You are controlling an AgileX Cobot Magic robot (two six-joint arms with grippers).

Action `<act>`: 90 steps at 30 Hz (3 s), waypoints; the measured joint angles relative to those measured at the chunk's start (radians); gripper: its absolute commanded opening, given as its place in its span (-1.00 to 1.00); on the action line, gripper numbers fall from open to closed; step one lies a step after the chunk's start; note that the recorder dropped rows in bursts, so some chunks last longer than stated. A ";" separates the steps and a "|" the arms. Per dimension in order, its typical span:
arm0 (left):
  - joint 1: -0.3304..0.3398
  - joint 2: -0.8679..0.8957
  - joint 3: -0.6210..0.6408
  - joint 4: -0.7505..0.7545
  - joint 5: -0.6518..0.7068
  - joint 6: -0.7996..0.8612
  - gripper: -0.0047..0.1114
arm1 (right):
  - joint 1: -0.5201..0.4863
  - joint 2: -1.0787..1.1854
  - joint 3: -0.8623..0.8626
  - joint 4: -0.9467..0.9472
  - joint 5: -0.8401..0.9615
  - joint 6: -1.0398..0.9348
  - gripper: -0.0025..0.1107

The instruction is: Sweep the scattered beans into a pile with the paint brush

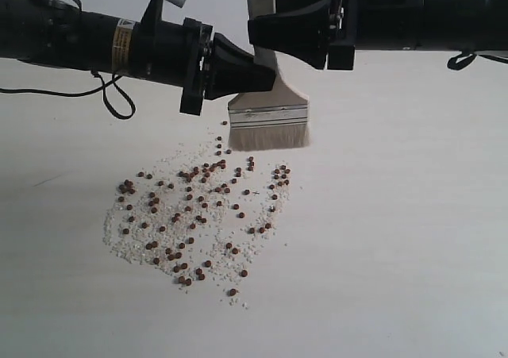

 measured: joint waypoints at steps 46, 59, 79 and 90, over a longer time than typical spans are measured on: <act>0.115 -0.004 0.000 -0.071 -0.005 -0.054 -0.91 | -0.001 0.068 -0.139 -0.006 -0.447 0.072 -0.96; 0.257 -0.123 0.123 -0.247 0.534 -0.172 -0.92 | 0.100 -0.043 -0.146 0.000 -1.208 0.126 -0.96; 0.259 -0.742 0.864 -1.476 0.574 0.939 -0.92 | 0.390 -0.074 -0.169 0.015 -1.653 0.042 -0.96; 0.259 -1.233 1.312 -1.591 0.388 0.999 -0.92 | 0.402 -0.129 -0.112 0.016 -1.585 0.092 -0.96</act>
